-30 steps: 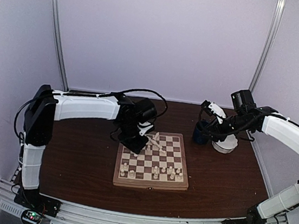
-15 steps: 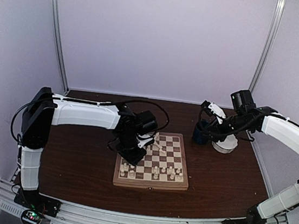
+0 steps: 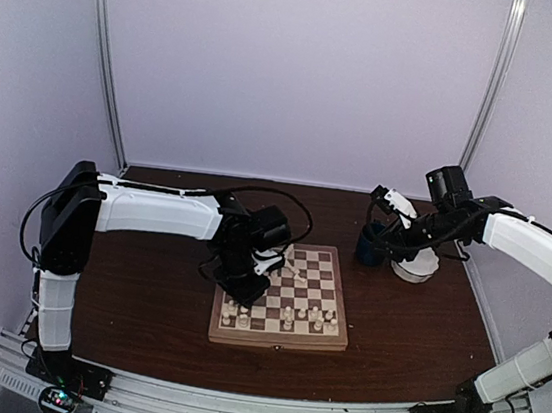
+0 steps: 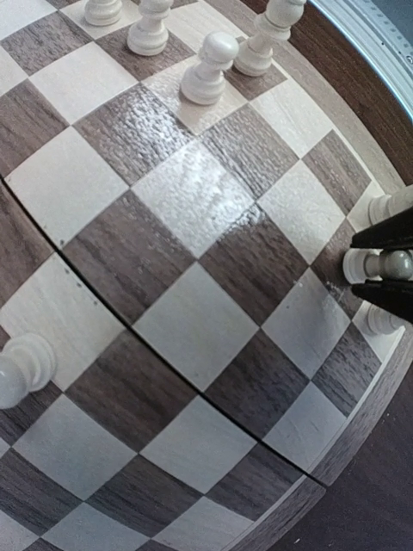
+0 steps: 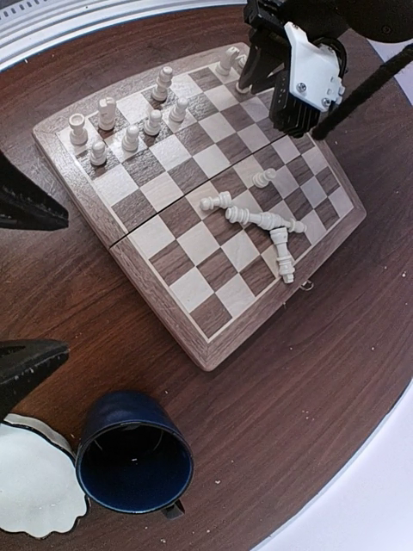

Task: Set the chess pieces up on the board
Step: Place the pawn on b2, then pick up the pawn from the chessboard.

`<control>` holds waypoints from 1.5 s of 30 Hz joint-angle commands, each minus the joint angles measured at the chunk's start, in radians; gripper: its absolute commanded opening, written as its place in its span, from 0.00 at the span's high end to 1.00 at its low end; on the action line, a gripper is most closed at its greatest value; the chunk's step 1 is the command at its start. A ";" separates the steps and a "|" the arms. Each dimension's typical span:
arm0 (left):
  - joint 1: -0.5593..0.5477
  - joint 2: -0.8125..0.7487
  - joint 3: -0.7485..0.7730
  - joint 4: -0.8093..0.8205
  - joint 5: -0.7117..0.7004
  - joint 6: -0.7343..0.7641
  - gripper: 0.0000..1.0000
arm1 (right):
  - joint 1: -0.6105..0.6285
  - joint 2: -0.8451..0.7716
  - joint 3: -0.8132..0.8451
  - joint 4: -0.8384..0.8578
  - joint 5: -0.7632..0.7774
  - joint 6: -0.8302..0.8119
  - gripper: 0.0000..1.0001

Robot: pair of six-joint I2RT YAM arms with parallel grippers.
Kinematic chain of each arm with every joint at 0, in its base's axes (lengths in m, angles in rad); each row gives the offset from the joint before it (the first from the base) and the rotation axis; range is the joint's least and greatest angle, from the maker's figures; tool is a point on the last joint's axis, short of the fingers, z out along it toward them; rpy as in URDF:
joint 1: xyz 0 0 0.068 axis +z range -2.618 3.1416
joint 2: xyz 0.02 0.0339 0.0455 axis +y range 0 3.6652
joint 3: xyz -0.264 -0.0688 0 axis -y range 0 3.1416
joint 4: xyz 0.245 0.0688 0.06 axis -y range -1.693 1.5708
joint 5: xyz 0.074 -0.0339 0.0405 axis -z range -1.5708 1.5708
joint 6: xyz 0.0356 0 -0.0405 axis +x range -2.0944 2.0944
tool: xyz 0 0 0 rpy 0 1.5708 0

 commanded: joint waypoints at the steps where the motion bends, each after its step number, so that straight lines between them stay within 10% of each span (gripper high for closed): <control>1: -0.005 -0.007 -0.006 0.007 0.013 0.018 0.94 | -0.003 0.009 -0.003 -0.007 -0.005 -0.006 0.53; 45: 0.075 0.218 0.400 0.037 -0.100 -0.026 0.62 | -0.004 -0.010 -0.003 -0.010 0.013 -0.010 0.53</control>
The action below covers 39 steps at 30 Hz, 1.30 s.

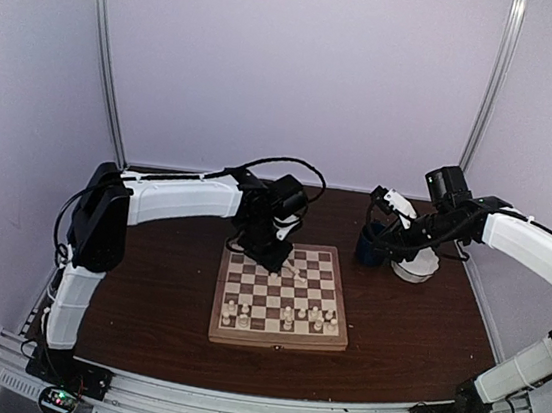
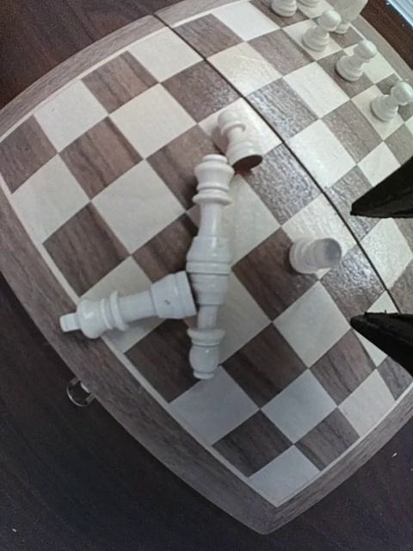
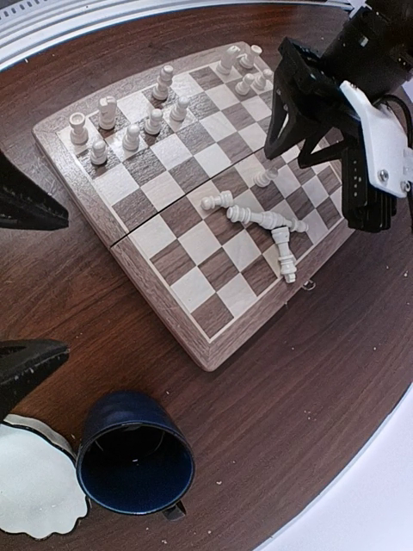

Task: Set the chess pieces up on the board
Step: Pick up the pawn from the chessboard, then place the pawn on c2.

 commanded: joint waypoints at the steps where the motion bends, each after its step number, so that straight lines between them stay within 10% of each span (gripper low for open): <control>1: 0.013 0.050 0.066 0.033 0.023 -0.021 0.62 | -0.004 -0.013 -0.003 -0.009 0.012 -0.010 0.53; 17: 0.030 0.090 0.087 0.043 0.056 -0.029 0.93 | -0.004 -0.003 -0.002 -0.010 0.011 -0.015 0.53; 39: -0.073 -0.186 -0.265 0.053 0.136 0.054 0.94 | -0.003 0.010 0.003 -0.016 0.002 -0.013 0.53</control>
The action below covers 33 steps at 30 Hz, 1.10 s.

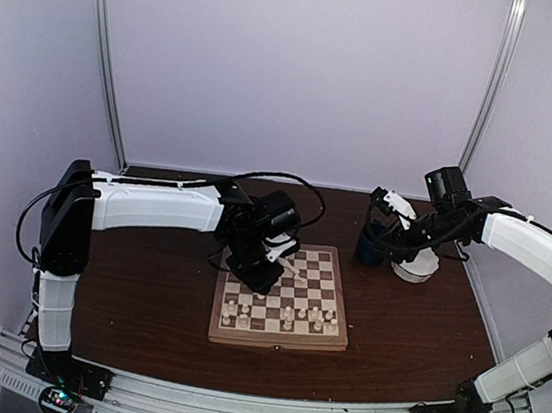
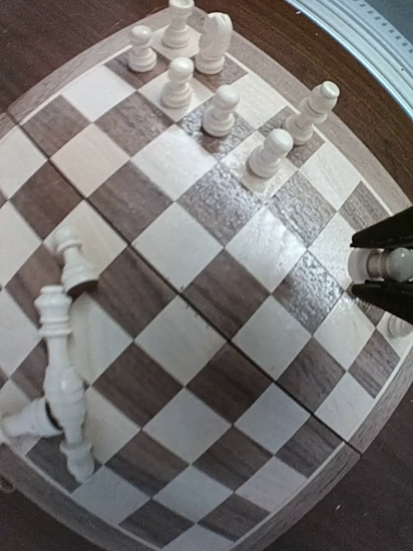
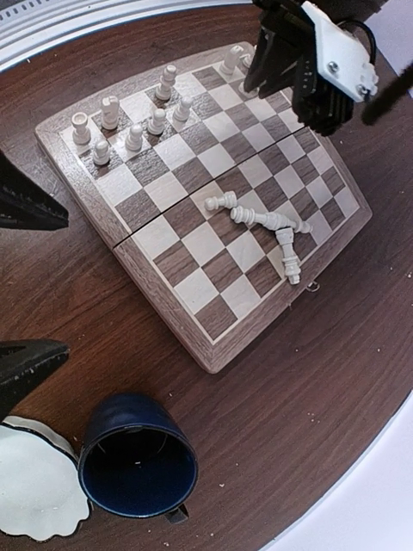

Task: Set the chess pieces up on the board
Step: Place the pawn on c2.

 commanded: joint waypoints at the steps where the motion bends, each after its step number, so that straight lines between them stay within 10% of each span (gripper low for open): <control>1: -0.015 -0.005 -0.033 0.023 0.047 0.029 0.94 | -0.004 0.006 0.003 -0.010 0.002 -0.009 0.53; 33: -0.045 0.076 -0.010 -0.042 0.069 0.068 0.81 | -0.004 0.003 0.002 -0.011 0.005 -0.010 0.53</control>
